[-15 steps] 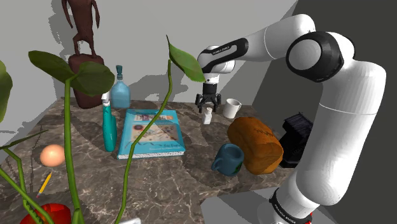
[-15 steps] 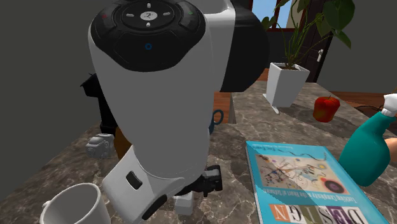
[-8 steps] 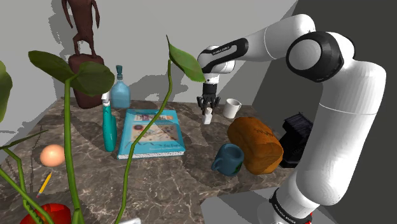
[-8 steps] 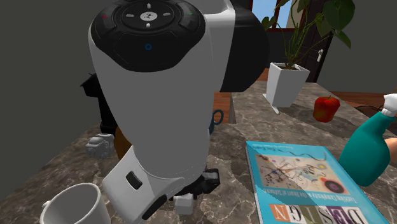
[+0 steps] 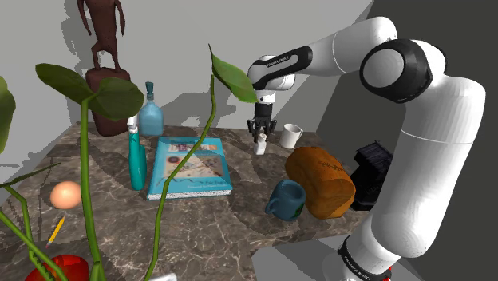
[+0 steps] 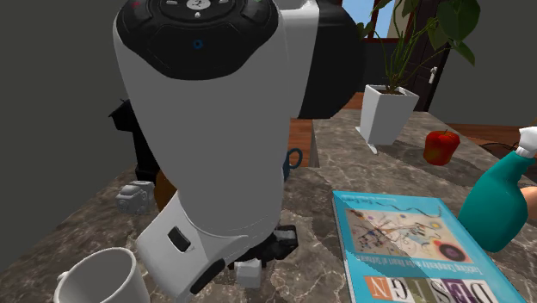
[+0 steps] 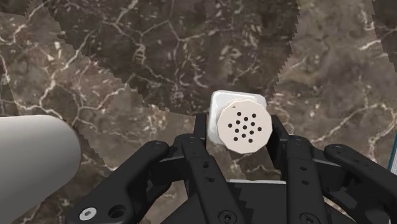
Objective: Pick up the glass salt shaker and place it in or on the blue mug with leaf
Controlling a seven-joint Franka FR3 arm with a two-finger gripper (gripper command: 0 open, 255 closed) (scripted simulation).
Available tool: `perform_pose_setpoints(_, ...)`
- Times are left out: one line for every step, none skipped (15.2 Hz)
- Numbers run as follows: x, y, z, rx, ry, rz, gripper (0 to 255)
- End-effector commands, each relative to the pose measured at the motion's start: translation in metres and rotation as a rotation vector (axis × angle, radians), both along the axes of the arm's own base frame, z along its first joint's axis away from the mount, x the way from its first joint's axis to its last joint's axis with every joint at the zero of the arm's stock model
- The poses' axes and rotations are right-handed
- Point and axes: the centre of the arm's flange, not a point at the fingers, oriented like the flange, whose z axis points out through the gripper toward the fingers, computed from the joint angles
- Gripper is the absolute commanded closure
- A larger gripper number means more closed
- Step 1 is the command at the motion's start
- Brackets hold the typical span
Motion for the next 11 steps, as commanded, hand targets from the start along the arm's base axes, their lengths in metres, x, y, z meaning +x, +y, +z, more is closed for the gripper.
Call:
perform_pose_setpoints(-0.001, 0.0, 0.009, 0.0, 0.0, 0.0, 255)
perform_pose_setpoints(-0.001, 0.0, 0.014, 0.0, 0.0, 0.0, 255)
perform_pose_setpoints(-0.001, 0.0, 0.019, 0.0, 0.0, 0.0, 255)
perform_pose_setpoints(-0.001, 0.0, 0.025, 0.0, 0.0, 0.0, 255)
perform_pose_setpoints(-0.001, 0.0, 0.03, 0.0, 0.0, 0.0, 255)
perform_pose_setpoints(-0.001, 0.0, 0.035, 0.0, 0.0, 0.0, 255)
perform_pose_setpoints(-0.001, 0.0, 0.041, 0.0, 0.0, 0.0, 255)
perform_pose_setpoints(-0.001, 0.0, 0.046, 0.0, 0.0, 0.0, 255)
perform_pose_setpoints(-0.001, 0.0, 0.051, 0.0, 0.0, 0.0, 255)
perform_pose_setpoints(-0.001, 0.0, 0.056, 0.0, 0.0, 0.0, 255)
perform_pose_setpoints(-0.001, 0.0, 0.062, 0.0, 0.0, 0.0, 255)
